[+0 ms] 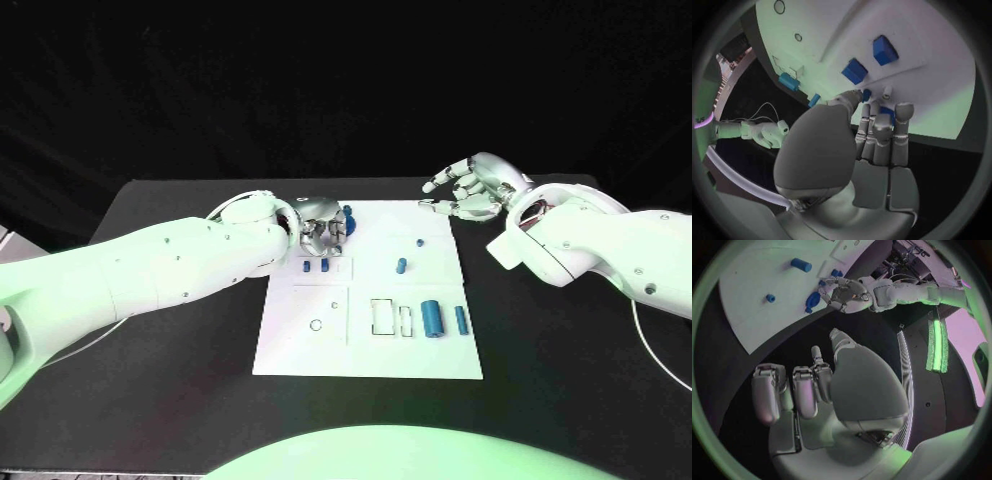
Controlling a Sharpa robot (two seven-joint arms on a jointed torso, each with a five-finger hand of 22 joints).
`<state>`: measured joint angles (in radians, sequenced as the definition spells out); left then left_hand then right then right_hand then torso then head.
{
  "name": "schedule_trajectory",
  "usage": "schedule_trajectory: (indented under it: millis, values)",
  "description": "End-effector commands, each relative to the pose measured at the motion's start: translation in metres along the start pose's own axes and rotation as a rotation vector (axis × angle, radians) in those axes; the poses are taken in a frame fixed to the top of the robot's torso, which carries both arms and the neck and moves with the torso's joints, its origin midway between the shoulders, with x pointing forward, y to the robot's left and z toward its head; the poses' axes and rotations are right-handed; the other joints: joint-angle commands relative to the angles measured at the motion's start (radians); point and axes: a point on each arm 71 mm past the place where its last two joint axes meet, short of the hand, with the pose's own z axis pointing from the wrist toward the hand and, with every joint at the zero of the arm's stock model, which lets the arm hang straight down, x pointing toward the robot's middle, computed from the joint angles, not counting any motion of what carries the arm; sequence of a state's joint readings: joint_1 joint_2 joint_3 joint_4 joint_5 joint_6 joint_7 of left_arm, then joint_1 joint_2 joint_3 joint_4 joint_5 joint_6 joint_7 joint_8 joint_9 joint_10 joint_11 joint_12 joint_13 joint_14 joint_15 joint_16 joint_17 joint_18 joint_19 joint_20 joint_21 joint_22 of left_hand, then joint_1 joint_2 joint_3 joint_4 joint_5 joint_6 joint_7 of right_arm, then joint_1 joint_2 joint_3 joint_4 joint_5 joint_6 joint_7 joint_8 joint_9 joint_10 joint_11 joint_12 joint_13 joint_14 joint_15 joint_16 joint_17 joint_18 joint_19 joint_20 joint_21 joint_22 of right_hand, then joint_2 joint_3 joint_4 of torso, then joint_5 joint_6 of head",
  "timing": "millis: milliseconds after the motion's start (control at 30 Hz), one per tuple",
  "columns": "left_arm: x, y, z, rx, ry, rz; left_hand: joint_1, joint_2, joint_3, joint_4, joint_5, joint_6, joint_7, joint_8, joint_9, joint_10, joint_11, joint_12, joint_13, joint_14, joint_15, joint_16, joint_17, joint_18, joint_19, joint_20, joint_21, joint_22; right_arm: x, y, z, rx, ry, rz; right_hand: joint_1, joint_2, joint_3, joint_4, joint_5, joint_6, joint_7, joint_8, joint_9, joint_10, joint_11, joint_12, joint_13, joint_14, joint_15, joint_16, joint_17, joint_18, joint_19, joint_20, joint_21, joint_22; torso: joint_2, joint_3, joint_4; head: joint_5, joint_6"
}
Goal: Assemble the parts on the task board
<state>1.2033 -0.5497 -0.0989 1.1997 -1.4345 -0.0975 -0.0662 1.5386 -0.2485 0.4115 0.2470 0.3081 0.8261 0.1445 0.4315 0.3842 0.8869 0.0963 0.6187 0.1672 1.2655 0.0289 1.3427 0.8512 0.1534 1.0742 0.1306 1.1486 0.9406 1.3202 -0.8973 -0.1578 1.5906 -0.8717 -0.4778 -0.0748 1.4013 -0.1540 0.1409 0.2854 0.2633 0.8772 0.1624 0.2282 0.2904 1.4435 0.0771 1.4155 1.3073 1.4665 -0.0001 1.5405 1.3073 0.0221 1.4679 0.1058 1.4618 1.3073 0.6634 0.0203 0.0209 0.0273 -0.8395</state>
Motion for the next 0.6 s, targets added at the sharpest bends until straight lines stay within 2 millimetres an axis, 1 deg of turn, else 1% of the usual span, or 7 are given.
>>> schedule_trajectory:
  millis: [33,267,400,567,600]
  values:
    - [0.0029,-0.0007,0.0013,-0.005,0.036,0.017,0.012,0.002,0.013,-0.004,0.001,0.013,0.000,-0.007,-0.002,0.010,-0.001,-0.005,-0.003,0.013,-0.001,0.008,0.008,-0.010,0.011,-0.001,0.011,0.011,0.0008,0.0014,0.0000,-0.016,0.002,-0.002,-0.001,0.002,0.005,-0.001,0.000,-0.007,-0.001,0.006,-0.001,-0.008,0.000,-0.006,0.105,0.083,0.004,-0.003,0.178,0.006,0.044,0.002,-0.007,0.201,0.000,0.0001,0.0004,-0.001,-0.001]
    - [0.0040,-0.0002,0.0024,-0.009,0.045,0.016,0.016,0.008,0.044,-0.021,-0.001,0.031,0.001,-0.013,-0.008,0.034,-0.007,-0.014,-0.009,0.028,-0.007,0.022,0.027,-0.015,0.025,-0.005,0.037,0.042,0.0010,0.0016,0.0001,-0.017,0.003,-0.002,-0.001,0.002,0.005,-0.001,0.000,-0.007,-0.001,0.006,-0.001,-0.008,0.000,-0.006,0.105,0.083,0.004,-0.003,0.178,0.006,0.044,0.002,-0.007,0.201,-0.001,0.0003,0.0015,0.000,-0.002]
    - [0.0050,-0.0004,0.0031,-0.009,0.048,0.013,0.014,0.008,0.050,-0.024,-0.002,0.034,0.001,-0.016,-0.010,0.038,-0.008,-0.018,-0.011,0.031,-0.007,0.024,0.029,-0.016,0.029,-0.005,0.043,0.049,0.0011,0.0017,0.0001,-0.017,0.003,-0.002,-0.001,0.002,0.005,-0.001,0.000,-0.007,-0.001,0.006,-0.001,-0.008,0.000,-0.006,0.105,0.083,0.004,-0.003,0.178,0.006,0.044,0.002,-0.007,0.201,0.000,0.0005,0.0013,0.000,-0.001]
    - [0.0064,-0.0015,0.0043,-0.006,0.051,0.006,0.009,0.007,0.056,-0.026,-0.003,0.036,0.001,-0.019,-0.011,0.044,-0.008,-0.022,-0.013,0.035,-0.008,0.028,0.035,-0.017,0.033,-0.006,0.050,0.057,0.0014,0.0019,0.0002,-0.017,0.004,-0.002,-0.001,0.002,0.005,-0.001,0.000,-0.007,-0.001,0.006,-0.001,-0.008,0.000,-0.006,0.105,0.083,0.004,-0.003,0.178,0.006,0.044,0.002,-0.007,0.201,0.000,-0.0003,0.0005,0.001,0.000]
    - [0.0066,-0.0016,0.0044,-0.006,0.052,0.005,0.008,0.007,0.057,-0.027,-0.003,0.037,0.002,-0.020,-0.012,0.045,-0.008,-0.023,-0.014,0.036,-0.008,0.028,0.035,-0.018,0.034,-0.006,0.052,0.059,0.0015,0.0019,0.0001,-0.017,0.004,-0.002,-0.001,0.002,0.005,-0.001,0.000,-0.007,-0.001,0.006,-0.001,-0.008,0.000,-0.006,0.105,0.083,0.004,-0.003,0.178,0.006,0.044,0.002,-0.007,0.201,-0.001,0.0003,0.0005,0.001,-0.001]
